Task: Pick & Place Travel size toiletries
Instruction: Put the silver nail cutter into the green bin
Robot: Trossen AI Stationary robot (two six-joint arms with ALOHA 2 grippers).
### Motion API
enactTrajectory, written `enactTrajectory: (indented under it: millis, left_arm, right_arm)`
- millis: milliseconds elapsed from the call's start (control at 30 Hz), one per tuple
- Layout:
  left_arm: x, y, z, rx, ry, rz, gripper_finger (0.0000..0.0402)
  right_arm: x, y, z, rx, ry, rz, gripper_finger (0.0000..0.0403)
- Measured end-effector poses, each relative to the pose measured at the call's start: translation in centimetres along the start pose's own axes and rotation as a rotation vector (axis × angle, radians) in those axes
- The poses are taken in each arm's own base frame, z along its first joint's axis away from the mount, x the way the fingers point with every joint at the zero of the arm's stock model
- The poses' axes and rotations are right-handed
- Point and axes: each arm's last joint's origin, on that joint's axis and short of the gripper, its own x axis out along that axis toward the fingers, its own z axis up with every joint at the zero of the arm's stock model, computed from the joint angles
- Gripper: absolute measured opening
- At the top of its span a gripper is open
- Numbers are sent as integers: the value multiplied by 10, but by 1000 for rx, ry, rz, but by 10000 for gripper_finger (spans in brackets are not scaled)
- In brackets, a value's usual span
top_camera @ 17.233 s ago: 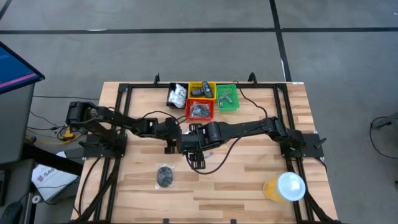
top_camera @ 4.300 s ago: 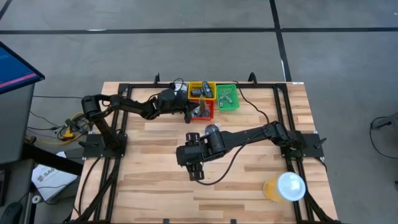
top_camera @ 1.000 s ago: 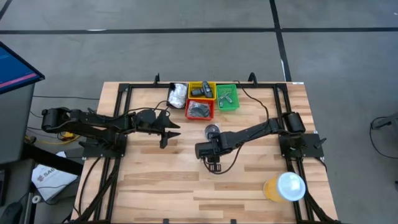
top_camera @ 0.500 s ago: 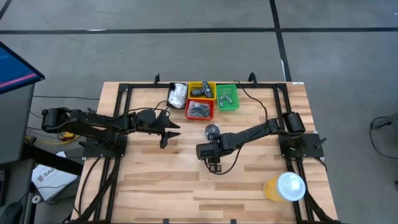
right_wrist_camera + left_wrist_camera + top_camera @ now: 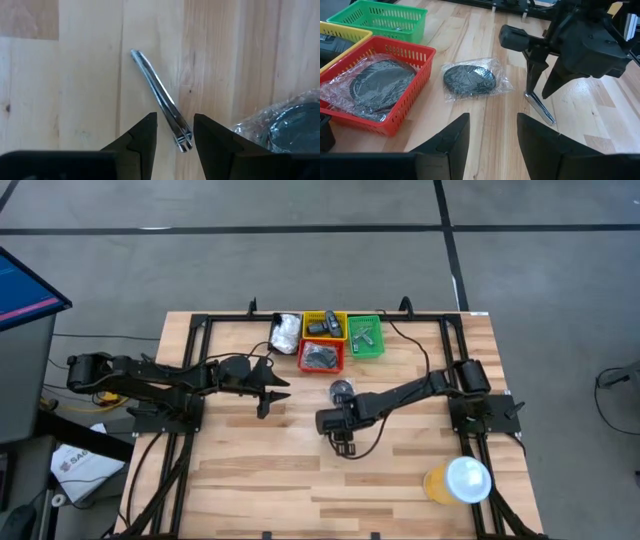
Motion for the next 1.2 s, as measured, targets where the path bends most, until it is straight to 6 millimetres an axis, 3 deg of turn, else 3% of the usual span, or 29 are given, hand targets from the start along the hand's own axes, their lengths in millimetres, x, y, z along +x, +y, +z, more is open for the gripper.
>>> enactTrajectory:
  millis: [1200]
  left_arm:
    - [0, 0, 0, 0, 0, 1, 154]
  right_arm:
    - [0, 2, 2, -8, -16, 28, 119]
